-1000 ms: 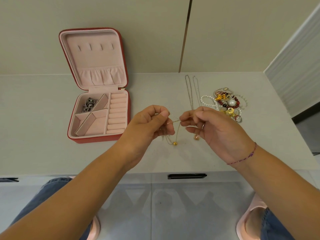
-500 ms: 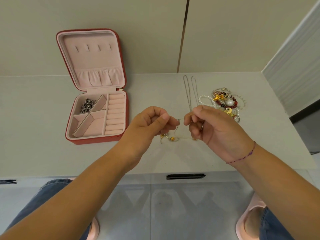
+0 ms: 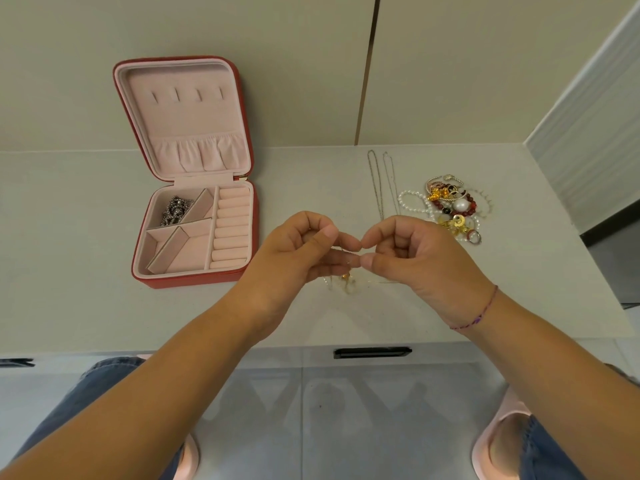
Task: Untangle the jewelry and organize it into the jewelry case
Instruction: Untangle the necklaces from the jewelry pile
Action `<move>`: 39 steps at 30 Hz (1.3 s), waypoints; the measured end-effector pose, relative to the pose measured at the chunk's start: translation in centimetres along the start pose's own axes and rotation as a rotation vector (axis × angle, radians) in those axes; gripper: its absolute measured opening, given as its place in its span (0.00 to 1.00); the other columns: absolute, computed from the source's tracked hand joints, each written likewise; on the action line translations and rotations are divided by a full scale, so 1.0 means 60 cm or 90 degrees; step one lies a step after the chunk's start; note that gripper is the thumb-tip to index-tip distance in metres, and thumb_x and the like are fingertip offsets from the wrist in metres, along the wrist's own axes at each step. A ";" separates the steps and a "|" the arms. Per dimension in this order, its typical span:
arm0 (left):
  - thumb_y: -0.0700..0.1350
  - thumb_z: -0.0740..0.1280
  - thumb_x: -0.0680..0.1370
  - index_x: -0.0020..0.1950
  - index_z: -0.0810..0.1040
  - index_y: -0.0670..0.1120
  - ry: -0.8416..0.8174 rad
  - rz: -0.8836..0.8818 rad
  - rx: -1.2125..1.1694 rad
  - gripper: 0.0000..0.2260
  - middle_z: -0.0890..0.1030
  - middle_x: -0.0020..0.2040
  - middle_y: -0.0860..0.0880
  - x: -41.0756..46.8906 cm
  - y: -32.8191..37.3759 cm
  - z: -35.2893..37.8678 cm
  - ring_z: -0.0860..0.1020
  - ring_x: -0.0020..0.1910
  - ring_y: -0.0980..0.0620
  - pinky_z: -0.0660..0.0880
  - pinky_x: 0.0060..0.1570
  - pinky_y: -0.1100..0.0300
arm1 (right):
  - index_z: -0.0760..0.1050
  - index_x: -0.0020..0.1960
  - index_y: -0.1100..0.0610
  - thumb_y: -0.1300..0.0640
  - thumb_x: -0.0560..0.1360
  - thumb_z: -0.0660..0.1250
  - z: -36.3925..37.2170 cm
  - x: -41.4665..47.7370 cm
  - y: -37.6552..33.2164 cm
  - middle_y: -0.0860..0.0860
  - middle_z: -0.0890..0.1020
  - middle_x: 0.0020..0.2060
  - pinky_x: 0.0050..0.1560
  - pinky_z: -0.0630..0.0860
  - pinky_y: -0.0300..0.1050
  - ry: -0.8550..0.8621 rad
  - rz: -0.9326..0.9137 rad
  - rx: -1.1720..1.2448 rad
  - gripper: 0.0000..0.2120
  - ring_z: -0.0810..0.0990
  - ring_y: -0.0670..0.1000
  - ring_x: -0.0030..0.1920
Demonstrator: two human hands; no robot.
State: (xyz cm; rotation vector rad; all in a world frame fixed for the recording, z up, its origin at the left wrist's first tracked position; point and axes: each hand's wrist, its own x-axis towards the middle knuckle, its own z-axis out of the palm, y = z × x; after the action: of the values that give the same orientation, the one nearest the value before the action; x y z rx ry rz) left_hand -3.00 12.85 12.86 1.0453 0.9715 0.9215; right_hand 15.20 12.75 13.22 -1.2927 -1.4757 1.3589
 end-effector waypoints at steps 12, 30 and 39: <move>0.43 0.62 0.80 0.49 0.75 0.44 0.012 -0.023 0.031 0.05 0.84 0.52 0.46 0.000 0.005 -0.001 0.84 0.47 0.43 0.79 0.53 0.50 | 0.82 0.46 0.50 0.61 0.70 0.73 0.001 -0.002 -0.002 0.43 0.59 0.24 0.37 0.66 0.43 -0.045 -0.047 -0.079 0.08 0.59 0.46 0.27; 0.40 0.69 0.73 0.50 0.75 0.42 -0.009 -0.061 0.040 0.08 0.85 0.44 0.42 -0.005 0.012 0.002 0.84 0.43 0.45 0.79 0.42 0.59 | 0.82 0.40 0.53 0.57 0.70 0.73 -0.006 0.001 -0.001 0.46 0.61 0.23 0.33 0.66 0.38 0.000 -0.019 -0.075 0.01 0.60 0.50 0.28; 0.38 0.75 0.66 0.49 0.77 0.45 0.010 -0.019 0.105 0.14 0.85 0.40 0.46 -0.005 0.011 0.004 0.83 0.42 0.47 0.78 0.46 0.62 | 0.82 0.41 0.54 0.59 0.71 0.72 -0.007 -0.001 -0.005 0.55 0.64 0.29 0.37 0.67 0.43 -0.033 0.013 -0.017 0.02 0.63 0.53 0.33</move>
State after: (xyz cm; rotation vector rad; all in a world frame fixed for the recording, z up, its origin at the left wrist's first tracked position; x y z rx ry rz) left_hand -2.96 12.70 13.61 1.1598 1.0884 0.8366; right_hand 15.54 12.78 13.57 -1.3023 -1.5246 1.3993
